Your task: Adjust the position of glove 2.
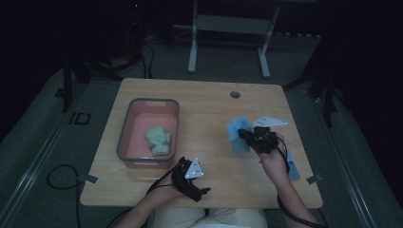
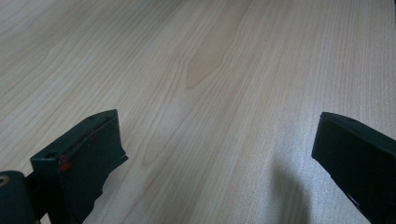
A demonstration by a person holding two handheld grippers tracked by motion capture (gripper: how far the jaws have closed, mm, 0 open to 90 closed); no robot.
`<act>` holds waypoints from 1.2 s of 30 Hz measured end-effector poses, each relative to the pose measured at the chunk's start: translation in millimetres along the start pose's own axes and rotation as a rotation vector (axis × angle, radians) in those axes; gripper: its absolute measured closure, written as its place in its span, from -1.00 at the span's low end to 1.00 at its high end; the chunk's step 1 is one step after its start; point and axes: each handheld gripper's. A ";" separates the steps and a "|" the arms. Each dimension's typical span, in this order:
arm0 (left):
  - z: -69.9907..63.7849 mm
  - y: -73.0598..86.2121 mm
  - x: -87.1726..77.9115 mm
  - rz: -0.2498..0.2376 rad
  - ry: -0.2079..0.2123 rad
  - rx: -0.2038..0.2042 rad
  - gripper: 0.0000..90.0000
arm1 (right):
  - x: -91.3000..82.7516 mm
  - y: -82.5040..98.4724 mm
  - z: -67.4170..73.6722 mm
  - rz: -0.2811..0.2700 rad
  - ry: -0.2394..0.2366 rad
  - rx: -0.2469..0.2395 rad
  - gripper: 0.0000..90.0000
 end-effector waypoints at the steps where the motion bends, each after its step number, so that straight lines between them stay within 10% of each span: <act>1: -0.2 0.0 -0.3 0.002 0.004 0.005 -0.96 | 0.7 0.8 2.5 0.002 -0.001 -0.002 0.96; 22: -1.4 0.1 -1.9 -0.016 -0.011 0.032 -0.96 | 70.0 56.8 24.8 0.110 -0.005 0.155 0.95; 36: -1.5 1.3 -2.2 -0.017 -0.012 0.031 -0.96 | 86.7 65.3 23.6 0.168 0.037 0.108 0.52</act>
Point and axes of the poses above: each handheld gripper's, and its own axes: x roughly forward along the jaws, y roughly out of its underside, z roughly to its left, and after that the axes turned 7 degrees about z, right-handed
